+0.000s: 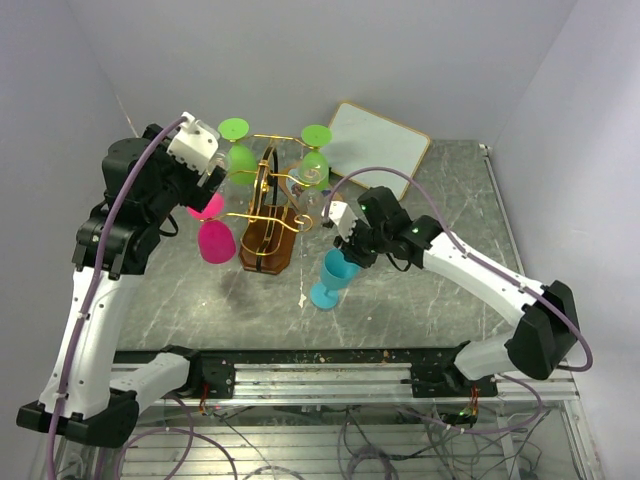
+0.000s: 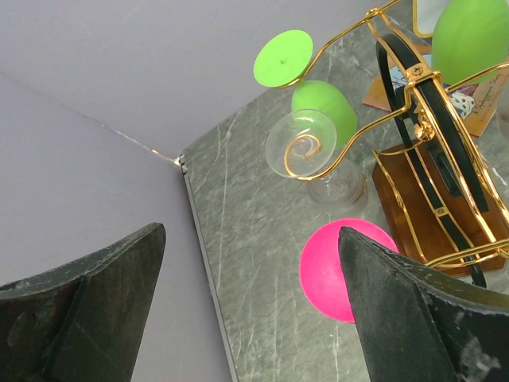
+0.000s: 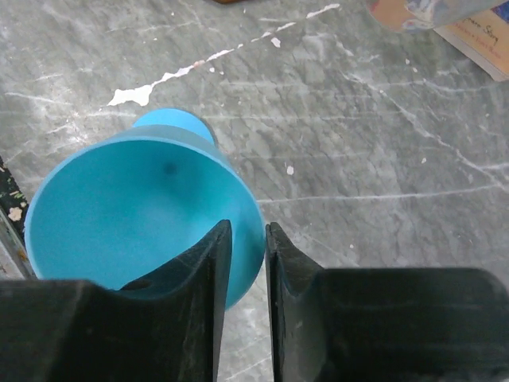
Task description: Place the wine glass upside down on the wine glass rack
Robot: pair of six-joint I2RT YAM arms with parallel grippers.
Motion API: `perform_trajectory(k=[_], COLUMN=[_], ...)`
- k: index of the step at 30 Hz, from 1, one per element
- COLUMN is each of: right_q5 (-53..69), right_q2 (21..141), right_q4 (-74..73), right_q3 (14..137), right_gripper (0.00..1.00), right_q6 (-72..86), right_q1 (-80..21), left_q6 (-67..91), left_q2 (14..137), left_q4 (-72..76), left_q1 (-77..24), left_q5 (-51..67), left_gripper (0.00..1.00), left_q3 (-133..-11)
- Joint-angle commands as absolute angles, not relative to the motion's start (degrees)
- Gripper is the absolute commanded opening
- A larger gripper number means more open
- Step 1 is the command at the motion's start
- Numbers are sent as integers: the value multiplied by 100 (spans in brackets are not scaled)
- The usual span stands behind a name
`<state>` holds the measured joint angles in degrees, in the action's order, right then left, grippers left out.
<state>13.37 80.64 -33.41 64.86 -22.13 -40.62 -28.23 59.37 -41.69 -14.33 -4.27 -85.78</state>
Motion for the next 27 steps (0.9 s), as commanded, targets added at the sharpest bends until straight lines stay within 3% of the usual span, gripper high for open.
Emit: perform_trajectory(k=[1,5,11,18,27], right_q5=[1050,1143,1336,1296,657], right_q2=[7686,7309,6880,6021,6033], right_q4=[-3465,-3217,-3198,-2683,-2575], right_q3=[6451,6346,6382,6413,7314], right_gripper=[18,0,0,0,0], right_q6=[-2293,-2453,-2879,-2855,-2634], right_q1=[-4088,-3961,-3455,-1812,-1526], left_q6=[-2832,-2848,-2405,-1700,-541], left_q2=[6010,6141,6371,6794,7146], left_q4=[-3998,-3952,-3877,-3908,-3276], left_q1=[-1380,-1380,-1380,-1375,-1371], left_q5=[-232,-141,-60,738,1646], left_gripper=[100,100,100,100,97], left_q3=[-8830,-8957,-9259,-9853,-9977])
